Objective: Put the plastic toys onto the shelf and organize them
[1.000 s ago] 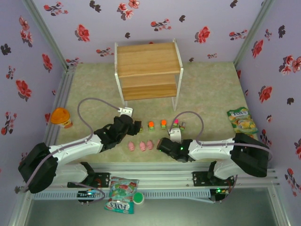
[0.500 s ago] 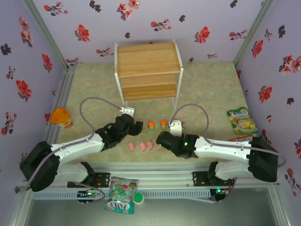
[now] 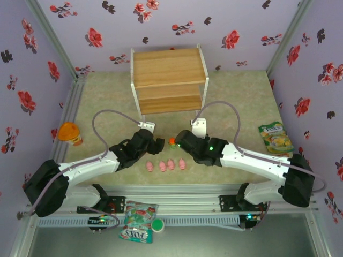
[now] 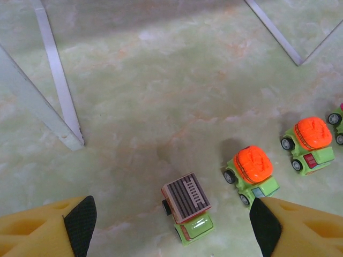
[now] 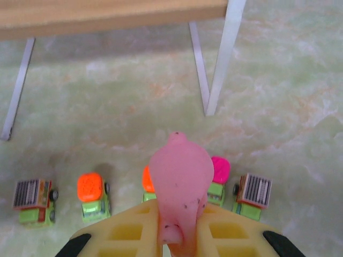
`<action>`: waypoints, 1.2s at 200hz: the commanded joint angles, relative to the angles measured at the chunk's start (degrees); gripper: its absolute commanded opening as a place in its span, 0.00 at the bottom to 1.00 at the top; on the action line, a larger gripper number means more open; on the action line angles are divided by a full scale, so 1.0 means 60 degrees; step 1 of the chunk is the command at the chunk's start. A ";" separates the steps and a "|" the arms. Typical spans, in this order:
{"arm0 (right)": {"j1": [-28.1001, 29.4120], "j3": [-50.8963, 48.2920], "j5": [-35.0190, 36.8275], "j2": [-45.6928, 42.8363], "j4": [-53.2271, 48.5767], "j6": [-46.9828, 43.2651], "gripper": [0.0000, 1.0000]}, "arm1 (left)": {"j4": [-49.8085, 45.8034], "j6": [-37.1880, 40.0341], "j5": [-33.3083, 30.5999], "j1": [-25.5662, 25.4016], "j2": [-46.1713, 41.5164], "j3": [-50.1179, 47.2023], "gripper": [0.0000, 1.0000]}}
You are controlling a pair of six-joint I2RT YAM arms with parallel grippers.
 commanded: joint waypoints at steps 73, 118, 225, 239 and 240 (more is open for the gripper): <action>-0.1402 0.1878 0.0019 0.1247 0.1312 -0.1589 0.19 | -0.0137 0.0351 0.0344 -0.0057 -0.0072 0.0267 0.80; -0.1814 0.2404 0.0133 0.1807 0.1512 -0.1851 0.20 | -0.0100 0.0375 0.0388 -0.0051 -0.0085 0.0248 0.80; -0.2491 0.3156 -0.0255 0.2963 0.2127 -0.2308 0.21 | -0.0117 0.0483 0.0344 -0.0051 -0.0138 0.0216 0.81; -0.2529 0.3159 -0.0281 0.3068 0.2210 -0.2287 0.21 | -0.0140 0.0485 0.0344 -0.0051 -0.0117 0.0248 0.81; -0.2537 0.3167 -0.0283 0.3084 0.2218 -0.2290 0.21 | -0.0142 0.0485 0.0344 -0.0058 -0.0112 0.0247 0.81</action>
